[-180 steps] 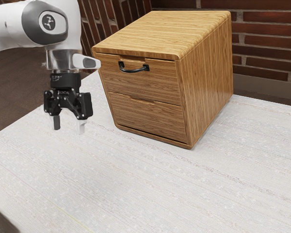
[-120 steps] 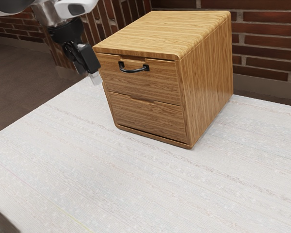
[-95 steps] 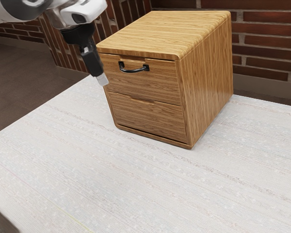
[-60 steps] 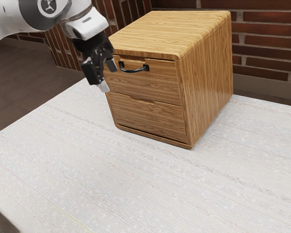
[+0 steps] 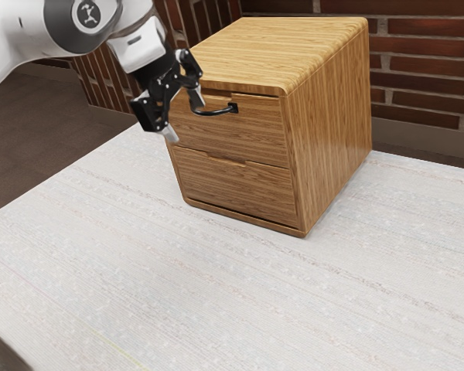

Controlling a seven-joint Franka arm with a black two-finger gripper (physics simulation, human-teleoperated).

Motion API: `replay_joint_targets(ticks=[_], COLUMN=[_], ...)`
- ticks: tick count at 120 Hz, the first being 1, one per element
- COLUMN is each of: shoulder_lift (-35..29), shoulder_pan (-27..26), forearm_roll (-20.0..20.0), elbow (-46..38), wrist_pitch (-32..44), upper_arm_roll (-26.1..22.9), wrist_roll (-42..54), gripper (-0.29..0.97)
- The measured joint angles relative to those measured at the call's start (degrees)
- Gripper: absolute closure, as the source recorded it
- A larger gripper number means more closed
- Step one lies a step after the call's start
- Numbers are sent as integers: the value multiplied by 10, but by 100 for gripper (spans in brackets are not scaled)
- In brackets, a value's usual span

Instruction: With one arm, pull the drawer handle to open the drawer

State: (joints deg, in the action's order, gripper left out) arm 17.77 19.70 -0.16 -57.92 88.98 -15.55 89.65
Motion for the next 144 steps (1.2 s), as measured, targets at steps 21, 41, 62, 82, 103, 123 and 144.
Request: replay_joint_targets(ticks=[21,41,62,82,103,123,144], shoulder_lift=[3,-8,-32,-39,-37,-33,-28], shoulder_pan=[0,-19,-47,-55,-53,-49,-48], forearm_roll=[-4,-15,-32,-40,-46,-49,-50], elbow=[-4,-30,-72,-93,-99,-105,-106], wrist_pitch=[19,40,73,108,133,147,154], upper_arm_roll=[0,38,80,93,95,95,95], wrist_roll=[41,69,91,105,116,124,130], gripper=[0,0,0,0,0,0,0])
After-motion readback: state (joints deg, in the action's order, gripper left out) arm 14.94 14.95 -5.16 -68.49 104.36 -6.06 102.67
